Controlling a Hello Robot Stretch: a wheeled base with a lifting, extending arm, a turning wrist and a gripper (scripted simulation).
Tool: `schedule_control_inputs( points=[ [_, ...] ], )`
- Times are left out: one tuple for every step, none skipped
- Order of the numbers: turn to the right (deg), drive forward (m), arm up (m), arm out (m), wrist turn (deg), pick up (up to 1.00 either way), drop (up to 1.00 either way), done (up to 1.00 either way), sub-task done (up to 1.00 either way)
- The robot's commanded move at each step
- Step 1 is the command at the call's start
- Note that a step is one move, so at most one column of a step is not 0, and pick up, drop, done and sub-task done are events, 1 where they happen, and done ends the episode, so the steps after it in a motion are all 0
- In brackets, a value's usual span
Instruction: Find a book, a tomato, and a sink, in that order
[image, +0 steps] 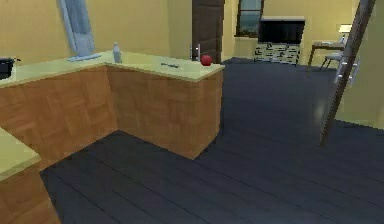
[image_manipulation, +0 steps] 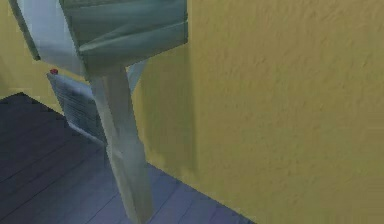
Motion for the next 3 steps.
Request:
schedule_control_inputs(
  points=[
    [0.0, 1.00, 0.00, 0.00, 0.0, 0.00, 0.00, 0.00, 0.00],
    [6.0, 0.00, 0.00, 0.00, 0.0, 0.00, 0.00, 0.00, 0.00],
    [0.0, 0.30, 0.00, 0.00, 0.0, 0.00, 0.00, 0.00, 0.00]
  ],
)
